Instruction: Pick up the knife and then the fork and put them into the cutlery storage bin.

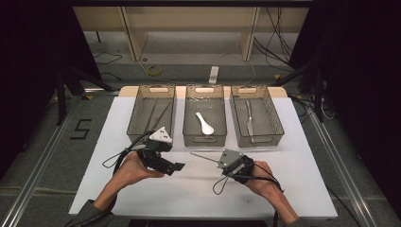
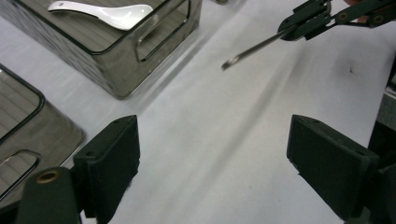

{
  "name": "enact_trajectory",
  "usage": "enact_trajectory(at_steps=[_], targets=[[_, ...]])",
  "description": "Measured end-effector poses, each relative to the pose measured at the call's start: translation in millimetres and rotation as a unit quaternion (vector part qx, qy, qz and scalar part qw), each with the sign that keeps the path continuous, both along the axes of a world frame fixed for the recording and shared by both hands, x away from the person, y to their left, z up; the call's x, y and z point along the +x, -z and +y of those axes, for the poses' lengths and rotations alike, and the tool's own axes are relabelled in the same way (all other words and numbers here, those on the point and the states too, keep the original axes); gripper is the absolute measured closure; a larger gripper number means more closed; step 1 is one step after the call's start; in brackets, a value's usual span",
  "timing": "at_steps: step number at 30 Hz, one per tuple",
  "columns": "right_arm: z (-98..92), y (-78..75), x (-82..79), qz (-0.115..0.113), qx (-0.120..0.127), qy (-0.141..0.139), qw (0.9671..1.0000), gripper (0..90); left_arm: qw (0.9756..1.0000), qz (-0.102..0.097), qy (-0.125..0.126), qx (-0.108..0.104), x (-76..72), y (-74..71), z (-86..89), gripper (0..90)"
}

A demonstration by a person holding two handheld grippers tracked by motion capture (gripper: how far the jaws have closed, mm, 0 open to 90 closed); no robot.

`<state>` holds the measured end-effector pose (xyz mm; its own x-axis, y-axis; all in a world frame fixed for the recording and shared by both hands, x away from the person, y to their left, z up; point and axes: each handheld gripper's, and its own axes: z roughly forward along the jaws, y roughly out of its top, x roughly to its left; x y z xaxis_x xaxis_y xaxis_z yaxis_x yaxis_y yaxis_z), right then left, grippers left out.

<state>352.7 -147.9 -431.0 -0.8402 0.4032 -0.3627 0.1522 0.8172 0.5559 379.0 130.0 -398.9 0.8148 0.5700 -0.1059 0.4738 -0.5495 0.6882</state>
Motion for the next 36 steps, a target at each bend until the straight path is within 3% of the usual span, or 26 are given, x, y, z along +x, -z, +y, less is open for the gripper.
enact_trajectory(at_steps=[3,6,11,15,19,30,36], targets=[[-5.7,-3.0,3.1,0.007,0.014,0.015,0.9998,88.1,0.9998,-0.01,-0.015,-0.008,-0.9,3.1,5.2,16.7],[-12.8,-6.5,6.5,0.016,0.027,0.028,0.9991,88.1,0.9987,-0.025,-0.03,-0.031,-2.8,5.1,12.8,16.7],[-25.3,-13.1,11.8,0.026,0.049,0.053,0.997,88.0,0.9953,-0.044,-0.059,-0.063,-6.8,9.7,24.6,16.7],[-37.4,-18.7,17.2,0.039,0.068,0.078,0.9939,88.0,0.9923,-0.057,-0.079,-0.076,-12.9,10.1,32.3,16.6],[-48.8,-25.6,21.8,0.044,0.08,0.105,0.9902,88.0,0.9902,-0.056,-0.088,-0.093,-19.0,12.2,40.3,15.8],[-79.2,-39.5,45.6,0.065,0.12,0.157,0.9782,88.0,0.9888,-0.07,-0.092,-0.094,-25.4,16.3,45.2,15.3],[-87.9,-52.0,63.1,0.057,0.12,0.172,0.9761,88.0,0.9869,-0.084,-0.102,-0.093,-28.7,16.5,49.1,15.3]])
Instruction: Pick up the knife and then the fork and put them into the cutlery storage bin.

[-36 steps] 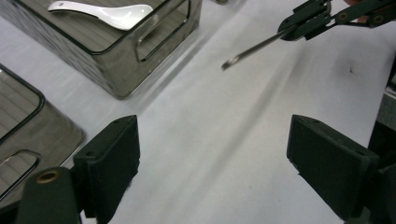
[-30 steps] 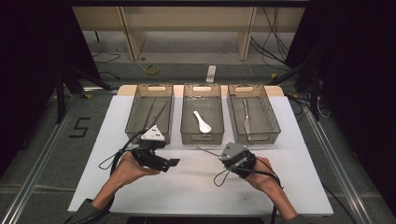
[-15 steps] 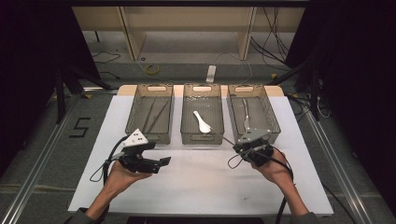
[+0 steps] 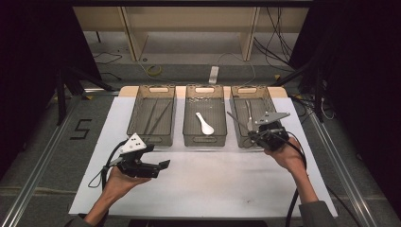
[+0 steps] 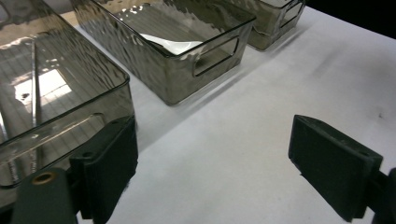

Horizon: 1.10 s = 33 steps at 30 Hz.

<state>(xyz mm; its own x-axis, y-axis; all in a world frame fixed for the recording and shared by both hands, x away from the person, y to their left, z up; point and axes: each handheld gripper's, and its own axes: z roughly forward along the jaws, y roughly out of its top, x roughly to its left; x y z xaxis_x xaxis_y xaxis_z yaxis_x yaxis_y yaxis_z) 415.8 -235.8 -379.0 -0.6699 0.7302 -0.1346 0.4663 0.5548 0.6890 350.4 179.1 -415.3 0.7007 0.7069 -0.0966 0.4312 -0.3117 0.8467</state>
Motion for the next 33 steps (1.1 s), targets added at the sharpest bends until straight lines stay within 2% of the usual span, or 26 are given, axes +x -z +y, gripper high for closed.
enact_trajectory(at_steps=[4,10,19,26,33], targets=[[-3.4,-7.5,14.7,0.005,0.003,0.016,0.9999,88.0,1.0,-0.001,-0.002,-0.005,-2.3,-0.1,1.2,15.3],[-6.9,-12.6,38.8,0.015,0.007,0.039,0.9991,88.0,1.0,-0.001,0.0,0.001,-4.5,0.7,0.9,14.8],[-9.6,-14.3,71.0,0.031,0.019,0.073,0.9967,87.9,0.9999,-0.006,-0.007,-0.013,-5.7,-0.3,4.4,14.7],[-14.9,-12.1,90.7,0.042,0.035,0.102,0.9933,87.9,0.9998,-0.008,-0.008,-0.014,-5.7,-0.6,5.5,14.7],[-17.4,0.5,104.8,0.06,0.032,0.134,0.9886,87.9,0.9996,-0.016,-0.009,-0.02,-6.6,-1.9,6.6,14.7]])
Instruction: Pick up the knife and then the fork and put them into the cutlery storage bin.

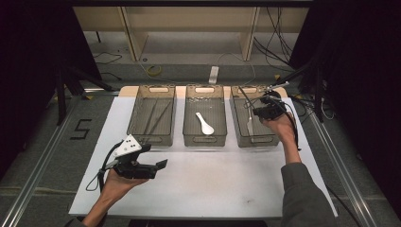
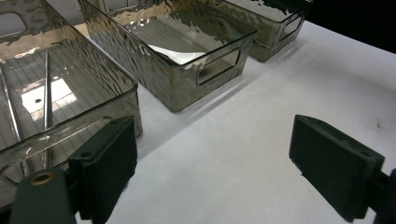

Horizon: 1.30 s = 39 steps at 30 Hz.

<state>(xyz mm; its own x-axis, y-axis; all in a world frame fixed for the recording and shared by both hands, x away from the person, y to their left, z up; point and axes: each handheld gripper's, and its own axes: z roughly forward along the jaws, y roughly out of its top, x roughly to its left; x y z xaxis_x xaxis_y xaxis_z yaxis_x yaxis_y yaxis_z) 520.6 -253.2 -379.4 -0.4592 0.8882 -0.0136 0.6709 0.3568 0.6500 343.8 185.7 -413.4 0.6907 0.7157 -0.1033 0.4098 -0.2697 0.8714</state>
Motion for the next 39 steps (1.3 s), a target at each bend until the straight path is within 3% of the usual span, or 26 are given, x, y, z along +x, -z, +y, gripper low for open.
enact_trajectory(at_steps=[22,39], targets=[[0.4,24.5,13.8,0.033,-0.002,0.038,0.9987,87.7,1.0,0.001,-0.004,-0.002,0.3,0.0,0.1,14.8],[10.7,40.0,16.4,0.056,-0.019,0.032,0.9978,87.2,1.0,0.004,-0.003,-0.001,-0.3,0.8,-1.6,14.9]])
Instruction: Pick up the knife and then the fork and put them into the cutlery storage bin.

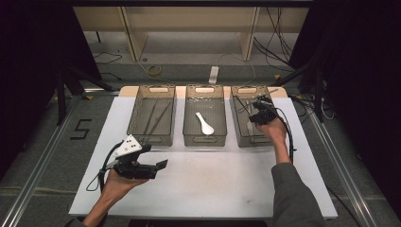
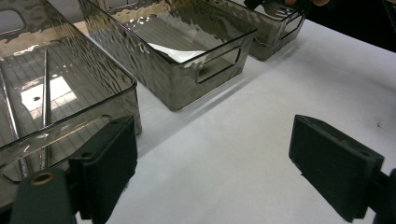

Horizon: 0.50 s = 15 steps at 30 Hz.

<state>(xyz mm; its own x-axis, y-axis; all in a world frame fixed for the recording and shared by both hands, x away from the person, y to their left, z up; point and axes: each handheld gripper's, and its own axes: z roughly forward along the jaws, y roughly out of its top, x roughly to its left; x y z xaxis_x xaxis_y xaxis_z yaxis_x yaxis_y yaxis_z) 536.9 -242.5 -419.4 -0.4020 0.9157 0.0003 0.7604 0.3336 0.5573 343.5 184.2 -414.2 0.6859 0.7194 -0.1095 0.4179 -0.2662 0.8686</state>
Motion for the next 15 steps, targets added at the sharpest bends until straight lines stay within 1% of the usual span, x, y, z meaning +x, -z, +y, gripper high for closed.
enact_trajectory(at_steps=[5,7,11,12,15], targets=[[3.9,6.0,0.3,0.006,-0.002,0.001,1.0,86.4,1.0,0.0,0.0,0.001,-0.1,0.0,-0.1,14.9],[3.4,7.5,0.8,0.005,0.002,0.006,1.0,83.2,1.0,-0.001,-0.001,0.001,0.1,0.2,0.1,14.9],[2.6,4.1,0.1,0.001,0.01,0.006,0.9999,78.5,1.0,-0.001,-0.001,0.001,0.3,0.0,0.6,14.9],[2.2,2.7,-0.2,-0.004,0.011,0.004,0.9999,77.3,1.0,-0.001,-0.001,0.001,0.3,0.1,0.5,14.9],[1.7,-1.7,-2.6,-0.007,0.026,0.005,0.9996,73.3,1.0,0.0,0.0,0.004,0.3,0.3,0.1,14.9]])
